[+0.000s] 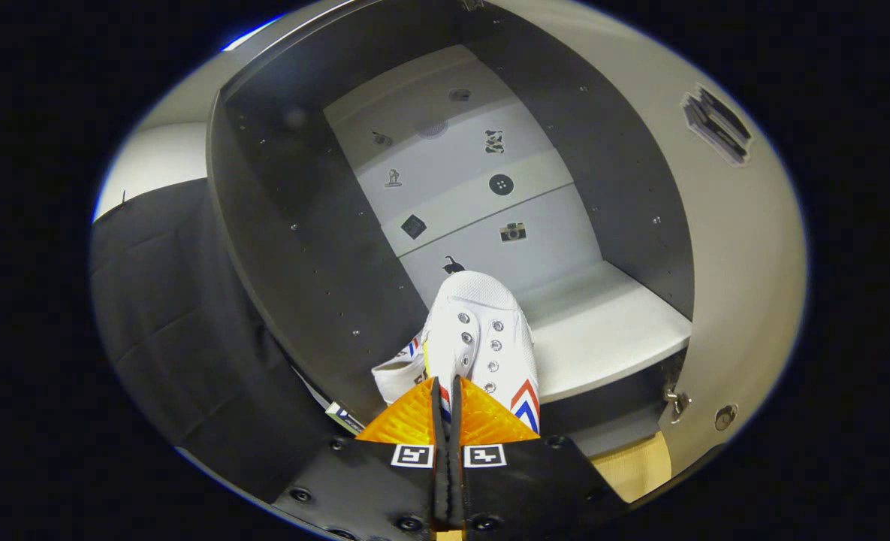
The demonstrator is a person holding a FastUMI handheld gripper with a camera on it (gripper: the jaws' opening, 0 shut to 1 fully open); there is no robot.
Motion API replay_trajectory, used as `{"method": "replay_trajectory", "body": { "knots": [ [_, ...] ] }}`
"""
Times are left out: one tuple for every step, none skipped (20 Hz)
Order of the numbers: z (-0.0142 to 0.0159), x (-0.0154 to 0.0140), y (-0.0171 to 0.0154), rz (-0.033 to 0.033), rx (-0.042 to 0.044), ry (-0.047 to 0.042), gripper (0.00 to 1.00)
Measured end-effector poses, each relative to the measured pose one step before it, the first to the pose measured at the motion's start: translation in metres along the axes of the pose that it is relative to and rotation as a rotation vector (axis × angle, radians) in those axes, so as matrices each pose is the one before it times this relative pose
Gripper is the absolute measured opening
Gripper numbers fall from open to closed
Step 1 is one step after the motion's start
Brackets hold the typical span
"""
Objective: Open the shoe cabinet door, grab the shoes and put them into the shoe cabinet, then close the shoe cabinet door.
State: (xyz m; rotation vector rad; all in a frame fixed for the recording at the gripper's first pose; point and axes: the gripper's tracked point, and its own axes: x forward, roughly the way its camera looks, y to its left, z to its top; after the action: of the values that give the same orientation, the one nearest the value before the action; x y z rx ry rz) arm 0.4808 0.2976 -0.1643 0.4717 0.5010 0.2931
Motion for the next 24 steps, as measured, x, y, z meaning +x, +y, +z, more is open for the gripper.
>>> {"method": "replay_trajectory", "body": {
  "knots": [
    [0.00534,0.00563,-0.00066,-0.00098,0.01027,-0.00755,0.01],
    [0.00504,0.00870,-0.00137,-0.00231,0.00980,-0.00422,0.01],
    [0.00367,0.00810,-0.00239,-0.00558,0.00462,-0.00141,0.01],
    [0.00378,0.00814,-0.00335,-0.00881,0.00271,-0.00381,0.01],
    [0.00409,0.00682,-0.00354,-0.00874,0.00335,-0.00612,0.01],
    [0.00322,0.00732,-0.00350,-0.00833,0.00705,-0.00507,0.01],
    [0.00339,0.00640,-0.00317,-0.00734,0.01132,-0.00638,0.01],
    [0.00195,0.00496,-0.00287,-0.00702,0.01213,-0.00373,0.00],
    [0.00311,0.00764,-0.00261,-0.00805,0.00062,-0.00183,0.00],
    [-0.00004,0.00612,-0.00258,-0.00732,-0.00247,-0.00601,0.01],
    [0.00118,0.00409,-0.00011,-0.00007,0.00098,-0.00155,0.01],
    [0.00040,0.00526,-0.00008,0.00329,0.00414,-0.00203,0.01],
    [0.00027,0.00314,0.00044,0.00235,0.00128,0.00072,0.01],
    [-0.00132,0.00377,0.00017,0.00096,-0.00692,0.00685,0.00],
    [-0.00074,0.00516,-0.00032,-0.00005,-0.01148,0.00483,0.00],
    [-0.00121,0.00461,-0.00002,-0.00282,-0.00942,0.00649,0.01],
    [-0.00190,0.00481,-0.00035,-0.00167,-0.01125,0.00548,0.01],
    [-0.00098,0.00403,0.00000,-0.00088,-0.00862,0.00501,0.01],
    [-0.00018,0.00413,0.00110,0.00133,-0.00879,0.00574,0.01],
    [0.00019,-0.00012,0.00066,0.00295,-0.01181,-0.00376,0.00],
    [0.00146,0.00112,0.00097,-0.00011,-0.01534,-0.00335,0.00],
    [0.00034,0.00475,0.00208,0.00013,-0.01385,-0.00061,0.00],
    [-0.00020,0.00781,0.00166,-0.00071,-0.01154,0.00311,0.00],
    [-0.00269,0.00672,0.00022,-0.00196,-0.00901,0.00760,0.01]
  ]
}}
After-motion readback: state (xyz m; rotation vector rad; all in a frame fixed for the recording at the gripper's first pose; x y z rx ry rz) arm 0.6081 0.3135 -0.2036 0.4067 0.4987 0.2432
